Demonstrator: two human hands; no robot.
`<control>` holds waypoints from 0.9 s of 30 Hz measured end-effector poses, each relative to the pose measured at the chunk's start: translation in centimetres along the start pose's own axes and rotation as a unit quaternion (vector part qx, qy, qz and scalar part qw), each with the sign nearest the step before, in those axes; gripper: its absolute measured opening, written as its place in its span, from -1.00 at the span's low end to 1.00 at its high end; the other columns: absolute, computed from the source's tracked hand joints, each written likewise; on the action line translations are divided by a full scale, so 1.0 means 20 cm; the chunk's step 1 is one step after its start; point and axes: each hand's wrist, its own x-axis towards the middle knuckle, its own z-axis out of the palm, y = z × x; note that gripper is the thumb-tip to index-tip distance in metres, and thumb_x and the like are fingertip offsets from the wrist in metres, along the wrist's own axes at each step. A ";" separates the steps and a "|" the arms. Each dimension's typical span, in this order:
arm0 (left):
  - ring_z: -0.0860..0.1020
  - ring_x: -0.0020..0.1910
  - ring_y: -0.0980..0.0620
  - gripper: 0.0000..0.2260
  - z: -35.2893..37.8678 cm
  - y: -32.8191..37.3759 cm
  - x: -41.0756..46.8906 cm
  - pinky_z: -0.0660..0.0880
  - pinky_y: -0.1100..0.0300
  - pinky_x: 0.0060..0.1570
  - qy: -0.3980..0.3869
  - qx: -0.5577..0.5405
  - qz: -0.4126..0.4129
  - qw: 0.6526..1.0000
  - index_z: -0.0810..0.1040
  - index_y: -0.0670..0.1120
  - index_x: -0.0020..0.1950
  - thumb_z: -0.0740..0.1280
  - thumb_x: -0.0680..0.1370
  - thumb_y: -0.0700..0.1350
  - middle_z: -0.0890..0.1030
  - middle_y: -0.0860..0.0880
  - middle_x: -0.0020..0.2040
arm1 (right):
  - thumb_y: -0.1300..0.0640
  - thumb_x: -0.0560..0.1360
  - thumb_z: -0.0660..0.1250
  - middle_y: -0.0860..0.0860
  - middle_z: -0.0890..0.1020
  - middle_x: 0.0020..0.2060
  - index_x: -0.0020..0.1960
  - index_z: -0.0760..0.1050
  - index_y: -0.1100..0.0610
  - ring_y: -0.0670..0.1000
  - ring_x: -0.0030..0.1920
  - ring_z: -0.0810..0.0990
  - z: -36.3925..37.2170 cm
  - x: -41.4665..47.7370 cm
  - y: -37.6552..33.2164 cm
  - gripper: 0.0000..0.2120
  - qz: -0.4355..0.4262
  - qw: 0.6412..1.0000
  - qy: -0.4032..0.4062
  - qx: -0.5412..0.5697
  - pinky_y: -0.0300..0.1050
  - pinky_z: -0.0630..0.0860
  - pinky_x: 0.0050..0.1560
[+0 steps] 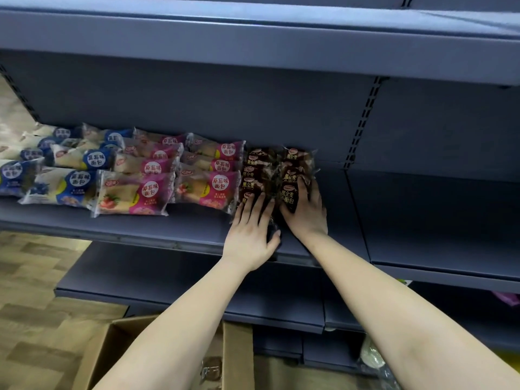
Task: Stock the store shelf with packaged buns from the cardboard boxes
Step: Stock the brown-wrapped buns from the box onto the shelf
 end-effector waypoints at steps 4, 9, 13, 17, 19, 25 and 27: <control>0.26 0.45 -0.20 -0.42 0.00 0.00 0.00 0.21 -0.11 0.42 -0.003 -0.002 0.002 1.000 0.34 -0.15 0.45 0.11 0.51 0.14 0.33 -0.19 0.45 | -0.25 0.51 0.18 0.05 -0.19 0.54 0.55 -0.16 -0.04 0.15 0.52 -0.21 -0.02 -0.02 -0.01 -0.22 0.008 1.000 0.019 0.010 0.16 -0.15 0.48; 0.25 0.45 -0.21 -0.35 0.00 0.01 -0.02 0.15 -0.06 0.43 0.003 0.014 0.001 1.000 0.28 -0.19 0.46 0.11 0.50 0.20 0.31 -0.24 0.45 | -0.07 0.56 0.18 0.06 -0.07 0.54 0.55 -0.04 0.06 0.10 0.53 -0.15 -0.04 -0.06 -0.02 -0.33 -0.012 0.997 0.068 0.038 0.18 -0.20 0.49; 0.23 0.46 -0.21 -0.32 -0.06 -0.03 -0.05 0.14 -0.06 0.43 0.004 0.027 -0.011 1.000 0.25 -0.26 0.45 0.09 0.53 0.22 0.30 -0.28 0.45 | 0.00 0.57 0.14 0.02 0.01 0.54 0.53 0.08 0.09 0.07 0.53 -0.09 -0.08 -0.04 -0.10 -0.43 -0.097 0.992 0.085 0.009 0.14 -0.22 0.50; 0.28 0.43 -0.29 -0.34 -0.16 -0.16 -0.13 0.17 -0.11 0.41 -0.005 0.017 -0.099 0.995 0.29 -0.30 0.44 0.01 0.56 0.19 0.31 -0.31 0.43 | 0.04 0.59 0.15 0.05 0.10 0.52 0.48 0.20 0.14 0.08 0.52 0.00 -0.11 -0.04 -0.29 -0.51 -0.134 0.984 0.101 0.061 0.10 -0.11 0.51; 0.30 0.41 -0.31 -0.35 -0.22 -0.26 -0.18 0.17 -0.14 0.40 -0.005 0.029 -0.128 0.991 0.33 -0.30 0.41 0.00 0.56 0.18 0.32 -0.32 0.42 | 0.05 0.59 0.16 0.08 0.12 0.51 0.45 0.24 0.15 0.12 0.52 0.01 -0.08 -0.07 -0.41 -0.54 -0.169 0.980 0.087 0.063 0.13 -0.06 0.50; 0.10 0.51 -0.22 -0.32 -0.40 -0.54 -0.48 0.04 -0.12 0.45 -0.012 0.080 -0.219 0.972 0.18 -0.19 0.52 -0.14 0.53 0.20 0.17 -0.22 0.52 | 0.12 0.58 0.20 0.14 0.32 0.43 0.34 0.42 0.21 0.21 0.45 0.22 0.16 -0.26 -0.76 -0.64 -0.296 0.952 0.007 0.074 0.10 0.13 0.46; 0.07 0.52 -0.22 -0.39 -0.43 -0.61 -0.62 0.03 -0.14 0.45 -0.026 0.092 -0.252 0.963 0.16 -0.15 0.53 -0.06 0.58 0.18 0.13 -0.20 0.54 | 0.10 0.60 0.17 0.13 0.37 0.39 0.34 0.40 0.20 0.18 0.40 0.29 0.26 -0.34 -0.86 -0.64 -0.329 0.940 -0.050 0.075 0.05 0.22 0.41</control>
